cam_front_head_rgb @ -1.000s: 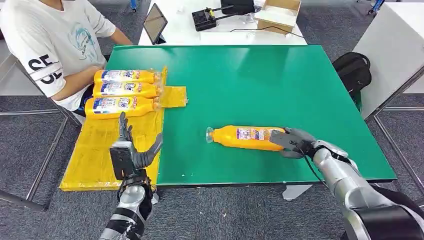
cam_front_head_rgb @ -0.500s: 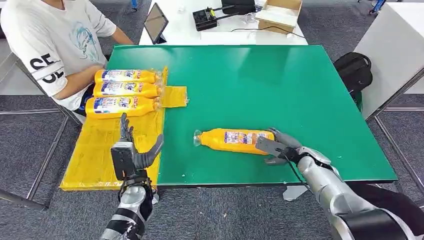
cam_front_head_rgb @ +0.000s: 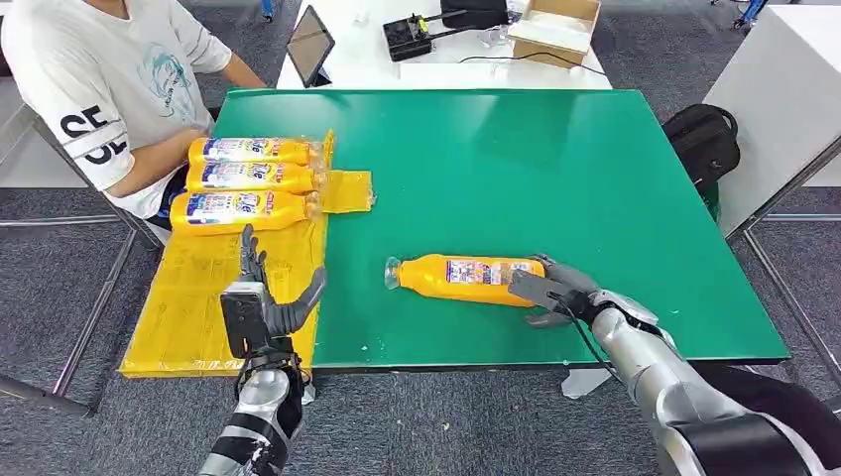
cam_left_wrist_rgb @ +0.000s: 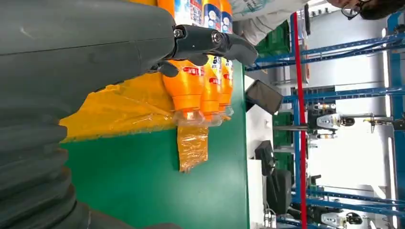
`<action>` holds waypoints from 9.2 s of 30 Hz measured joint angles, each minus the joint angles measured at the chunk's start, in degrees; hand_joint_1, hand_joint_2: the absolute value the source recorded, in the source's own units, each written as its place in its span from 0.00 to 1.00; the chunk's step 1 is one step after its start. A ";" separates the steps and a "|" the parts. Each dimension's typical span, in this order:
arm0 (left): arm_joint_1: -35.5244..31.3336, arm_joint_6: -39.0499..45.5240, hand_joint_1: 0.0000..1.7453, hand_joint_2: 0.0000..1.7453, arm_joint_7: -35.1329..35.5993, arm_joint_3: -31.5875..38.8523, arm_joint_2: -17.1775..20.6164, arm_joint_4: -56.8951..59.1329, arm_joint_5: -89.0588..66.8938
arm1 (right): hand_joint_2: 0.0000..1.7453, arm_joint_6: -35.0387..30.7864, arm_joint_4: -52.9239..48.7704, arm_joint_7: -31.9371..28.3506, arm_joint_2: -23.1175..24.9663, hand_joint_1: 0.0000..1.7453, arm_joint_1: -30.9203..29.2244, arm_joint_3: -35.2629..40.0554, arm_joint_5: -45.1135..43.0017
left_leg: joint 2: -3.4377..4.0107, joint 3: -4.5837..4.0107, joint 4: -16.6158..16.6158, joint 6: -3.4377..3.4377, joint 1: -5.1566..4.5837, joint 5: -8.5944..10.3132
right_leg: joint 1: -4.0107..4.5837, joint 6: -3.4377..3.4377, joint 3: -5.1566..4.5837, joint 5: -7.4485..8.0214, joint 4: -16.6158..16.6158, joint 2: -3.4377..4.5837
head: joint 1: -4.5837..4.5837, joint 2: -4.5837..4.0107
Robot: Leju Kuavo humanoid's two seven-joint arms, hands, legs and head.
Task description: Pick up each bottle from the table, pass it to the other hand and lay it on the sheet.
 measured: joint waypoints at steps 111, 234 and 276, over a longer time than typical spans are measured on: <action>0.42 -1.03 0.00 1.00 0.00 1.79 -0.92 0.13 -1.44 | 1.00 -6.08 -4.15 -1.94 8.11 0.00 -4.22 15.69 -3.56 | -0.14 -0.50 0.00 0.00 0.06 0.10 | 0.08 0.00 -0.38 -0.02 0.05 -0.27 | -0.04 0.00; 4.38 -39.12 0.00 1.00 4.04 -4.76 -1.38 -4.07 12.61 | 1.00 -36.92 -54.86 -26.47 24.00 1.00 38.09 -6.60 -20.42 | -0.38 -0.52 -0.02 -0.04 0.10 0.04 | 0.12 -0.02 -0.34 -0.26 0.04 -0.60 | -0.07 0.00; 4.87 -41.68 0.00 1.00 4.61 -7.17 -1.33 -1.44 14.29 | 1.00 -40.37 -19.85 -26.42 29.77 1.00 28.23 -0.15 -10.97 | -0.34 -0.51 -0.04 -0.05 0.13 0.05 | 0.14 -0.04 -0.38 -0.27 0.06 -0.57 | -0.04 0.00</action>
